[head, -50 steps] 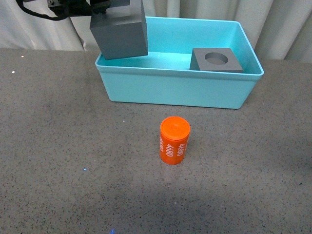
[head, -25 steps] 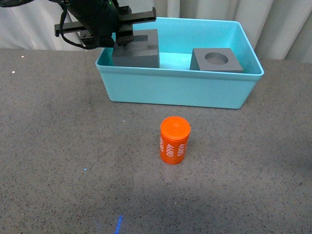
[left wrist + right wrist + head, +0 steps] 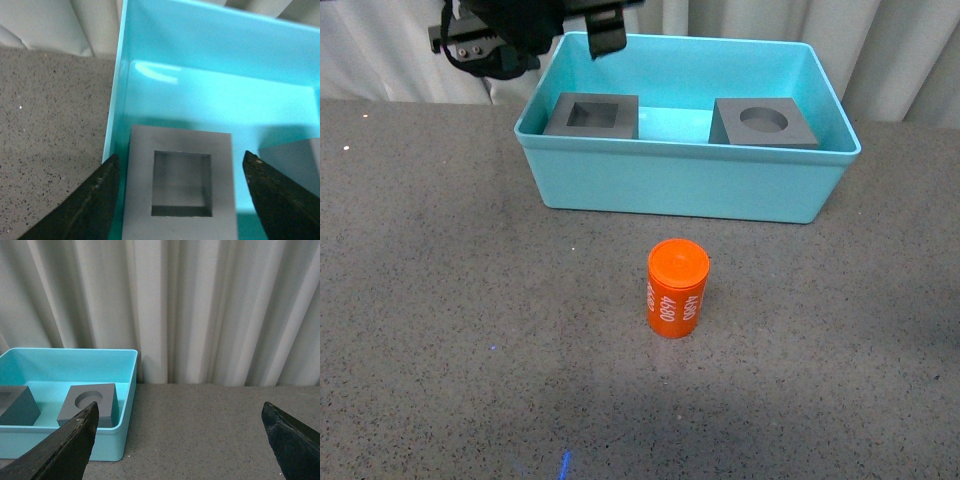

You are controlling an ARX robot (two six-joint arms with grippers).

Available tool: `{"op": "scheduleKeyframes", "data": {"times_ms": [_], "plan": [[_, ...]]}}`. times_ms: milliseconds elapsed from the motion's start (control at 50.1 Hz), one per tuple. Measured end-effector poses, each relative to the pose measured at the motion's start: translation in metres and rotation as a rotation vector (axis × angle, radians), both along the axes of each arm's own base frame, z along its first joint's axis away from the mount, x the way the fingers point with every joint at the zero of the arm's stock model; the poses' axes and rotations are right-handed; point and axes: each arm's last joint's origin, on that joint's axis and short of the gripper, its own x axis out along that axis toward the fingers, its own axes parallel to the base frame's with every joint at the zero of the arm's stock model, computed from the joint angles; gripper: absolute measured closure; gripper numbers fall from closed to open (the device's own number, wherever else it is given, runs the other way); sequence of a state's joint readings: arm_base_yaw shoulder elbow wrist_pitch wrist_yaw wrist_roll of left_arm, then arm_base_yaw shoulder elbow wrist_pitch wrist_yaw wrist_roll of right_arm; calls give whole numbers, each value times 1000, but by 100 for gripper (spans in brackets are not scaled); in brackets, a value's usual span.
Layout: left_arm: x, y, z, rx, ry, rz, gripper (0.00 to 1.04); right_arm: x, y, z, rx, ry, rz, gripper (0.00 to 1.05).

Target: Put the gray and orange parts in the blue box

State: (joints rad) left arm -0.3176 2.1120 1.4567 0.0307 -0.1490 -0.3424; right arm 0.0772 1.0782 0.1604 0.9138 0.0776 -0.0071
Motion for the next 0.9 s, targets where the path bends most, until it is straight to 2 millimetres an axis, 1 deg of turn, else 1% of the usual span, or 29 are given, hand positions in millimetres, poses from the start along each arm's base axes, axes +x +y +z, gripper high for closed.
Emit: {"op": "scheduleKeyframes", "data": {"times_ms": [40,100,120,140,200,259,339,399,479,499,579,639,798,898], "plan": [[-7,2,11,-19,-44,0,24,0,0,0,0,0,0,10],[-18,6,25,-36,-100,3,13,0,0,0,0,0,0,10],[-24,8,31,-44,-128,6,8,0,0,0,0,0,0,10],[-31,11,37,-50,-155,7,5,0,0,0,0,0,0,10],[-46,19,44,-67,-194,7,7,0,0,0,0,0,0,10],[-69,31,45,-74,-229,20,7,0,0,0,0,0,0,10],[-101,47,40,-68,-245,44,7,0,0,0,0,0,0,10],[-128,60,33,-62,-223,81,7,0,0,0,0,0,0,10],[-161,70,27,-41,-248,120,7,0,0,0,0,0,0,10],[-172,73,27,-45,-255,127,7,0,0,0,0,0,0,10],[-201,84,23,-79,-282,139,7,0,0,0,0,0,0,10],[-214,90,17,-115,-279,142,7,0,0,0,0,0,0,10],[-249,104,-7,-131,-255,158,7,0,0,0,0,0,0,10],[-267,108,-15,-127,-269,149,7,0,0,0,0,0,0,10]]}}
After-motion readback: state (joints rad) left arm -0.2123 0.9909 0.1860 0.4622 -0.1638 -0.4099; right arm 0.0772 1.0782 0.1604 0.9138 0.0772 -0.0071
